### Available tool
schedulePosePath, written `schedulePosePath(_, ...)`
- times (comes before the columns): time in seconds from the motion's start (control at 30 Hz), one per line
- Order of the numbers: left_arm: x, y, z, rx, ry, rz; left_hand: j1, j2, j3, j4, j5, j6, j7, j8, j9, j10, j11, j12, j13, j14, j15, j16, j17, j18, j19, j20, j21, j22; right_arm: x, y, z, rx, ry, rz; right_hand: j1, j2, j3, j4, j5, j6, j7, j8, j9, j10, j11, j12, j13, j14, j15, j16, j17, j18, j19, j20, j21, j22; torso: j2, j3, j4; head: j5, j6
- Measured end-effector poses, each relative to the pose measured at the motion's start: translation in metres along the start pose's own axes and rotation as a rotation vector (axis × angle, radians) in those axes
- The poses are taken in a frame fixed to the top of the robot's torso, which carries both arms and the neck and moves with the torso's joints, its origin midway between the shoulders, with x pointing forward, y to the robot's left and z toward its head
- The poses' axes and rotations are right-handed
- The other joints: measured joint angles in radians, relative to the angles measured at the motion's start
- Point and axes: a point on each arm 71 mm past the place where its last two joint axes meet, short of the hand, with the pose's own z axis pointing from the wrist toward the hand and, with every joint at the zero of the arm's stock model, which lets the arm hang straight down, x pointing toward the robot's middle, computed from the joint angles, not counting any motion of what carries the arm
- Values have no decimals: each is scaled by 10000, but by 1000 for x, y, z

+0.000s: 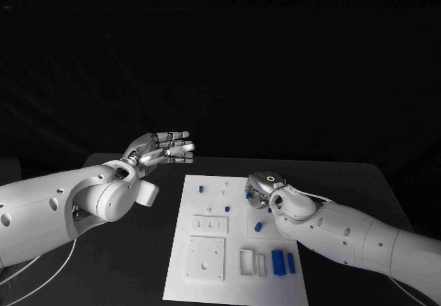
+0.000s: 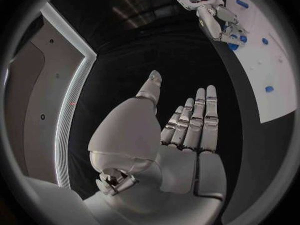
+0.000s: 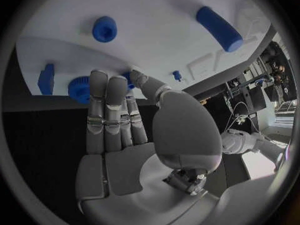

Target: Assemble the parts on the task board

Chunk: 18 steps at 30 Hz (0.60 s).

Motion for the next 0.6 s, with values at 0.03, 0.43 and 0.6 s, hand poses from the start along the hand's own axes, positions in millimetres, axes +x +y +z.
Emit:
schedulePosePath(0.03, 0, 0, 0, -5, 0, 0, 0, 0, 0, 0, 0, 0, 0, 0, 0, 0, 0, 0, 0, 0, 0, 0, 0, 0, 0, 0, 0, 0, 0, 1, 0, -11, -24, 5, 25, 35, -50, 3, 0, 59, -30, 4, 3, 30, 30, 0, 5, -1, -32, 0, 0, -5, -16, -16, 28, 66, 6, 0, 0, 1, 0)
schedulePosePath(0.43, -2, 1, 0, -65, -33, 13, 0, 1, 0, 0, 0, 1, 1, 0, -1, 0, 0, 0, -1, 250, -72, 117, 13, -1, 182, -67, 147, 27, -4, 2, -2, 101, -545, 7, 89, 256, 151, -81, -513, 608, -206, 20, 291, 246, 73, 0, 18, 63, -196, -43, -20, -157, 143, -180, 636, 1025, 43, 1, -3, 20, 99)
schedulePosePath(0.6, -5, 2, 1, -89, -118, 49, 0, 1, 0, 0, 0, 2, 1, 0, -1, 0, 0, 0, -1, 249, -72, 117, 12, -1, 181, -67, 147, 26, -11, 10, -3, -32, -823, 117, 89, 256, 272, -71, -543, 688, -193, -3, 362, 282, 39, 0, 19, 67, -199, -43, -1, -213, 179, -215, 636, 1300, 44, 6, -15, 40, 169)
